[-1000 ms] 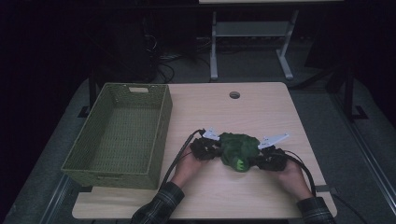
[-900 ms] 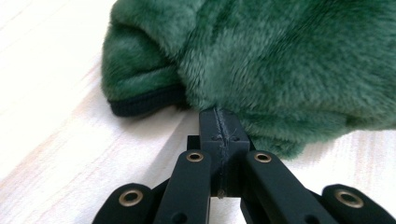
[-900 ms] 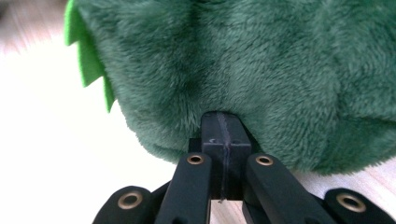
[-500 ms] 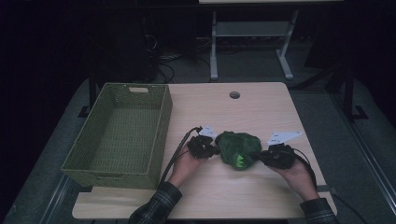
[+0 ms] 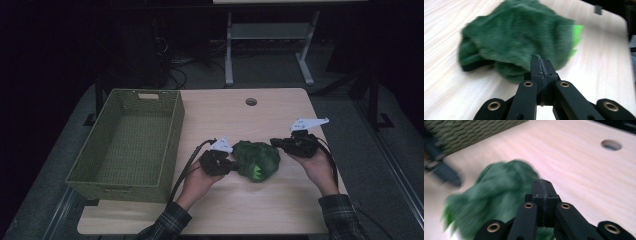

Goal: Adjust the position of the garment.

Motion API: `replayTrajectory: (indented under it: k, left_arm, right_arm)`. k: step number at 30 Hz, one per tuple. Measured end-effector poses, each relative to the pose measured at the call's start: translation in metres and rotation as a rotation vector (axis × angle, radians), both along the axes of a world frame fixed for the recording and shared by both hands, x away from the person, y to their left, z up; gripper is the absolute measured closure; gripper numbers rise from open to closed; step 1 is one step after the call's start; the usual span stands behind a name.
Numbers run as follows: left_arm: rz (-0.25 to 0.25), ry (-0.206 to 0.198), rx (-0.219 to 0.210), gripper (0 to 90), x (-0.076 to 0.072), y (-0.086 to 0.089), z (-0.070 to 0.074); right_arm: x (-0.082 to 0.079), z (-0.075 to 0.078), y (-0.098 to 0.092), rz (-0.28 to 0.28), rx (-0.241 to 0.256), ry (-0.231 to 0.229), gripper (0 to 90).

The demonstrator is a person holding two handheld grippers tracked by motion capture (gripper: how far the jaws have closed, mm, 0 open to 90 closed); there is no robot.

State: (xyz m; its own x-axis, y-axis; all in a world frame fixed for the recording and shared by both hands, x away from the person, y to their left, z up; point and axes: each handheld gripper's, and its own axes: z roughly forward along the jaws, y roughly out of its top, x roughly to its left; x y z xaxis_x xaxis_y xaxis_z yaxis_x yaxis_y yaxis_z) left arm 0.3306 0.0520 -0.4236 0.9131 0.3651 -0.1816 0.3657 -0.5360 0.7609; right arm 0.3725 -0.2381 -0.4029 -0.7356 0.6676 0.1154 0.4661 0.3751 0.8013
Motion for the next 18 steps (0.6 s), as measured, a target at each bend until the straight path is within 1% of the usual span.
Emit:
replayTrajectory:
  k: [1,2,3,4,5,6,7,8,9,10,11,12,13,15,16,18]
  left_arm:
    - [-0.003,0.005,-0.009,89.6,-0.003,-0.002,0.000]
    - [-0.029,0.005,-0.012,89.6,-0.008,-0.007,-0.001]
    - [-0.029,0.005,-0.012,89.6,-0.008,-0.007,-0.001]
    - [-0.037,0.007,-0.014,89.6,-0.012,-0.010,-0.002]
    - [-0.062,0.019,-0.022,89.6,-0.017,-0.016,-0.006]
    - [-0.062,0.019,-0.022,89.6,-0.017,-0.016,-0.006]
    - [-0.069,0.021,-0.020,89.6,-0.019,-0.020,-0.008]
    - [-0.077,0.029,-0.017,89.6,-0.021,-0.026,-0.012]
    - [-0.077,0.029,-0.017,89.6,-0.021,-0.026,-0.012]
    - [-0.084,0.033,-0.008,89.6,-0.021,-0.032,-0.018]
    - [-0.084,0.033,-0.008,89.6,-0.021,-0.032,-0.018]
    - [-0.076,0.034,-0.007,89.6,-0.020,-0.035,-0.022]
    - [-0.066,0.038,0.003,89.6,-0.017,-0.037,-0.027]
    - [-0.058,0.042,0.007,89.6,-0.014,-0.037,-0.029]
    - [-0.047,0.036,0.032,89.6,-0.008,-0.037,-0.033]
    - [-0.032,0.035,0.052,89.6,-0.006,-0.036,-0.036]
  right_arm:
    - [0.006,-0.001,0.002,-0.009,-0.012,0.002,89.7]
    - [0.015,-0.004,0.004,-0.016,-0.010,0.004,89.8]
    - [0.015,-0.004,0.004,-0.016,-0.010,0.004,89.8]
    - [0.026,-0.009,0.008,-0.021,-0.030,0.033,89.8]
    - [0.033,-0.013,0.011,-0.016,-0.037,0.046,89.8]
    - [0.033,-0.013,0.011,-0.016,-0.037,0.046,89.8]
    - [0.040,-0.019,0.015,-0.020,-0.039,0.054,89.7]
    - [0.043,-0.024,0.016,-0.015,-0.042,0.055,89.7]
    - [0.045,-0.027,0.018,-0.018,-0.048,0.071,89.7]
    - [0.047,-0.032,0.019,-0.011,-0.056,0.080,89.7]
    - [0.047,-0.032,0.019,-0.011,-0.056,0.080,89.7]
    - [0.049,-0.036,0.020,-0.009,-0.062,0.097,89.7]
    - [0.051,-0.042,0.021,0.004,-0.063,0.126,89.7]
    - [0.052,-0.047,0.022,0.021,-0.078,0.137,89.8]
    - [0.052,-0.048,0.022,0.027,-0.079,0.148,89.8]
    - [0.051,-0.049,0.020,0.040,-0.084,0.160,89.8]
